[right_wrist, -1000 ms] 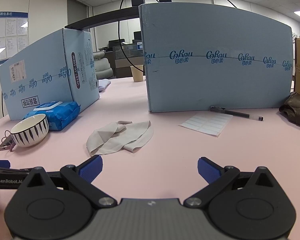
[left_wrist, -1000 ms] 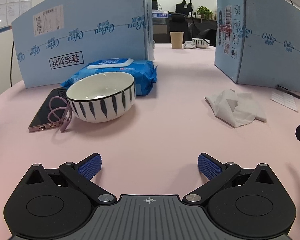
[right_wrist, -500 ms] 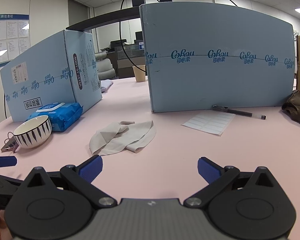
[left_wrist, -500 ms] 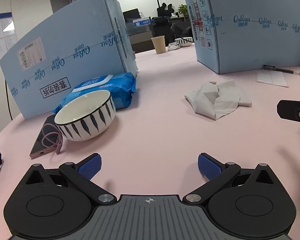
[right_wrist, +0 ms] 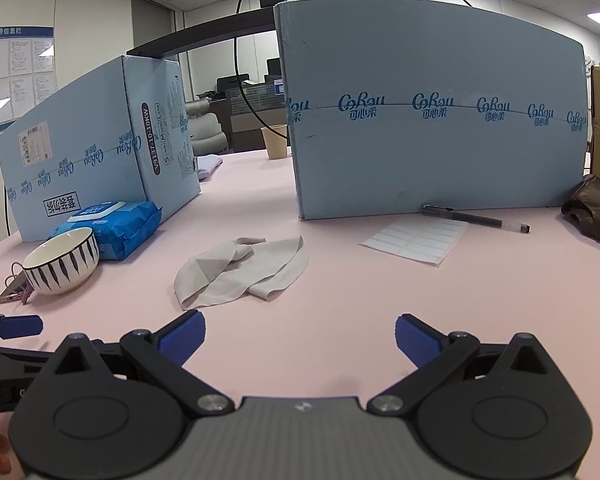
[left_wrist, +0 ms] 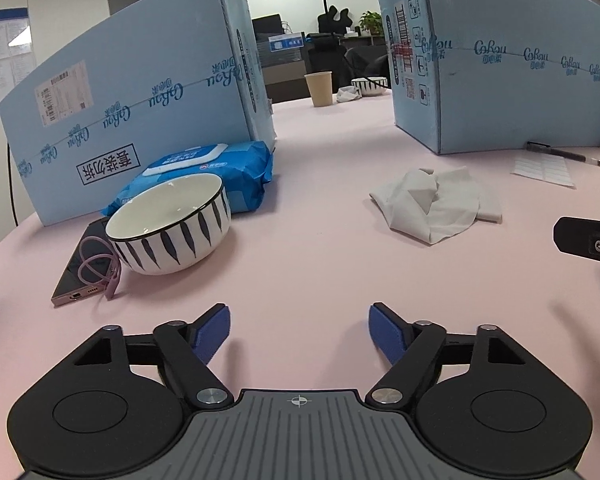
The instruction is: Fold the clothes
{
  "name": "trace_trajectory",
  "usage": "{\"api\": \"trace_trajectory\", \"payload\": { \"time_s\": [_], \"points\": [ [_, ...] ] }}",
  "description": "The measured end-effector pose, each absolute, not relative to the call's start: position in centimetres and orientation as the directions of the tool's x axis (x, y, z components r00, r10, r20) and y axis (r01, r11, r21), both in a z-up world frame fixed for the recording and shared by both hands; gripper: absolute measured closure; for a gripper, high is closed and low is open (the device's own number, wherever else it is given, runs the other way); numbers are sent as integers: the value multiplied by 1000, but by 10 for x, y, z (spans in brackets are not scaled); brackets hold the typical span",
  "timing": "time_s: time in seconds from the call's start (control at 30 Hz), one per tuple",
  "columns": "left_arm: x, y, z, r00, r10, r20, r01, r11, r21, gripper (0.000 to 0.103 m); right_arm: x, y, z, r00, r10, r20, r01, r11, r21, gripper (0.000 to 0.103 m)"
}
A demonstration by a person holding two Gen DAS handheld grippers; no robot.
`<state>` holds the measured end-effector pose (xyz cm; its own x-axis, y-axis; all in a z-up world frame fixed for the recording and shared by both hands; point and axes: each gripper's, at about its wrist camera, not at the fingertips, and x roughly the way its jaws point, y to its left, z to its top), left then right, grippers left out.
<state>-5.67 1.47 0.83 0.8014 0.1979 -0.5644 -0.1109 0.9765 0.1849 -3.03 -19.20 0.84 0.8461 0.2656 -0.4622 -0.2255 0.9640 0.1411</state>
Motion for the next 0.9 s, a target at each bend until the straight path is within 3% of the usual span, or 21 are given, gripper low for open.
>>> {"api": "trace_trajectory", "payload": {
  "time_s": [0.13,0.27,0.63,0.9],
  "points": [
    [-56,17,8,800,194,-568,-116,978,171,23,-30,-192,8,844,266,-465,-226,964,141,0],
    [-55,19,7,788,209,-579,-136,976,167,0,-30,-192,8,842,268,-467,-227,963,145,0],
    [-53,23,7,776,187,-602,-127,982,142,0,-30,-192,8,839,271,-472,-229,963,146,0],
    [-49,43,6,762,104,-639,-126,992,11,0,-27,-193,7,828,282,-484,-236,959,155,0]
  ]
}}
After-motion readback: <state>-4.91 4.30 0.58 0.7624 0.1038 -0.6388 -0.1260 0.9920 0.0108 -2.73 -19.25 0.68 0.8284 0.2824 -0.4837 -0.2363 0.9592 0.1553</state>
